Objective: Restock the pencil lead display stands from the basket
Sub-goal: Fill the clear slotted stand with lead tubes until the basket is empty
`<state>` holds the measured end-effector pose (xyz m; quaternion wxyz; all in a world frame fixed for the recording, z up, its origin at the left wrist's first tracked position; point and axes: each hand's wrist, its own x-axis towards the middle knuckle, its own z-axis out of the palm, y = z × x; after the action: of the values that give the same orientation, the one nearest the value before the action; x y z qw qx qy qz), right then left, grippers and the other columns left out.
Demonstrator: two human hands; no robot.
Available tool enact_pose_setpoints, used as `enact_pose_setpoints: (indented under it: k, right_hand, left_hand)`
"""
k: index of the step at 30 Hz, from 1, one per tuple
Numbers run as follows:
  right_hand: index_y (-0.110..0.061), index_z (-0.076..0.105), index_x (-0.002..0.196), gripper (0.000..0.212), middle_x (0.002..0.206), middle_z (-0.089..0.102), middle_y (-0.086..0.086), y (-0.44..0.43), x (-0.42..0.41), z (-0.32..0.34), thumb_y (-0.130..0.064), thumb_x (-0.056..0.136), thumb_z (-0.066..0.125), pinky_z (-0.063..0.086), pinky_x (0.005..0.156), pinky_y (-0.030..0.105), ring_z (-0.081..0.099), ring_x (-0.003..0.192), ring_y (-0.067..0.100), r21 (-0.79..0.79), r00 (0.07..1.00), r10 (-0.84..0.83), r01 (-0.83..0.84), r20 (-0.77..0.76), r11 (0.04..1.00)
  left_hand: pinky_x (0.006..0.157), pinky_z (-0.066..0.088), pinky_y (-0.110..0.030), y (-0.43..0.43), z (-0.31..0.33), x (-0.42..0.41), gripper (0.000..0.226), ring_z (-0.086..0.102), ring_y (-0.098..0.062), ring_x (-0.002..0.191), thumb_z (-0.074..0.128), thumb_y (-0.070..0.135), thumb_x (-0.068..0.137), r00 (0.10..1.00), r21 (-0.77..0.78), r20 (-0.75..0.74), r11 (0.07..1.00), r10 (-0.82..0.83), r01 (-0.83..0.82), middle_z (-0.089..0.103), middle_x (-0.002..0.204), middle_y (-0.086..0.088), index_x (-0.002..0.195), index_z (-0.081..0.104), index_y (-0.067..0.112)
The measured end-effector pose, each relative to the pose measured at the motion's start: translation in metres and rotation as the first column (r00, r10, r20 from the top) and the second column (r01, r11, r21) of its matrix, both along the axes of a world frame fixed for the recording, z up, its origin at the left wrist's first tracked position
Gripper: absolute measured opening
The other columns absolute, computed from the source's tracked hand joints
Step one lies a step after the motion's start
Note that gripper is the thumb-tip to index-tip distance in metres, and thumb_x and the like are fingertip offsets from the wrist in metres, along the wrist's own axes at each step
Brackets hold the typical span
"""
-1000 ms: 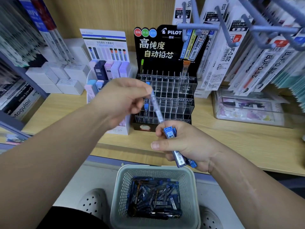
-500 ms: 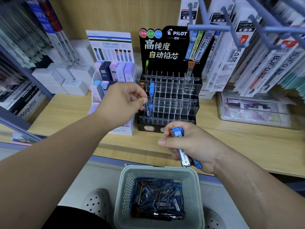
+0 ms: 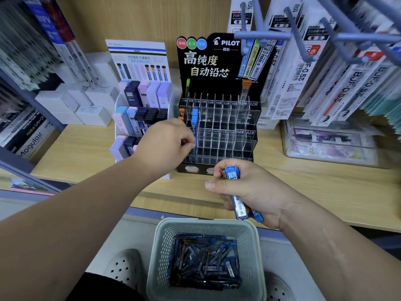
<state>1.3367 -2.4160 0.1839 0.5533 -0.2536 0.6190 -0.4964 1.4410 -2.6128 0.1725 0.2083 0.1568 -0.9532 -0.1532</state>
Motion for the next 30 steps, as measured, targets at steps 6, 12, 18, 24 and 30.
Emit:
enact_pose_setpoints:
  k: [6,12,18,24,30]
  right_hand:
    - [-0.03,0.065,0.073,0.034,0.073,0.048,0.006,-0.001,0.001,0.002,-0.036,0.055,0.094,0.036,0.072,0.042,0.042,0.067,0.023,-0.025,0.998,-0.019,0.017,-0.061,1.0]
    - [-0.024,0.064,0.081,0.036,0.066,0.056,-0.01,-0.004,0.004,0.002,-0.022,0.062,0.096,0.041,0.062,0.029,0.05,0.061,0.008,-0.093,0.976,-0.131,0.116,-0.174,0.989]
    - [-0.02,0.059,0.076,0.037,0.057,0.057,-0.02,-0.004,0.01,-0.001,-0.016,0.066,0.094,0.037,0.055,0.015,0.05,0.055,-0.004,-0.123,0.943,-0.131,0.098,-0.306,0.988]
    - [-0.009,0.064,0.088,0.037,0.063,0.062,-0.019,-0.004,0.011,-0.001,-0.014,0.067,0.093,0.042,0.061,0.013,0.055,0.061,-0.004,-0.106,0.961,-0.109,0.084,-0.253,0.991]
    - [-0.02,0.063,0.082,0.04,0.073,0.067,-0.012,-0.004,0.011,0.001,-0.021,0.06,0.097,0.046,0.067,0.019,0.06,0.071,0.001,-0.085,0.92,-0.185,0.166,-0.346,0.983]
  left_hand:
    - [0.063,0.048,-0.026,0.017,0.022,-0.003,0.015,0.049,-0.001,0.057,0.079,0.025,0.083,0.993,0.195,-0.021,0.975,0.114,-0.108,0.064,0.072,0.005,0.094,0.071,0.02]
    - [0.049,0.042,-0.022,0.058,0.046,0.0,0.024,0.049,-0.011,0.05,0.074,0.027,0.087,0.995,0.779,0.073,0.619,0.064,-0.097,0.069,0.07,-0.013,0.077,0.068,0.007]
    - [0.051,0.042,-0.023,0.071,0.041,0.003,0.013,0.05,-0.013,0.053,0.084,0.014,0.078,0.994,0.81,0.084,0.577,0.067,-0.107,0.061,0.06,-0.007,0.071,0.073,0.011]
    - [0.047,0.042,-0.019,0.071,0.046,0.003,0.012,0.053,-0.009,0.048,0.083,0.014,0.079,0.988,0.832,0.141,0.533,0.062,-0.152,0.059,0.055,0.003,0.077,0.072,0.008]
    - [0.047,0.047,-0.02,0.075,0.046,-0.003,0.016,0.059,-0.013,0.053,0.086,0.005,0.074,0.983,0.853,0.16,0.489,0.092,-0.184,0.066,0.062,-0.008,0.084,0.073,0.002]
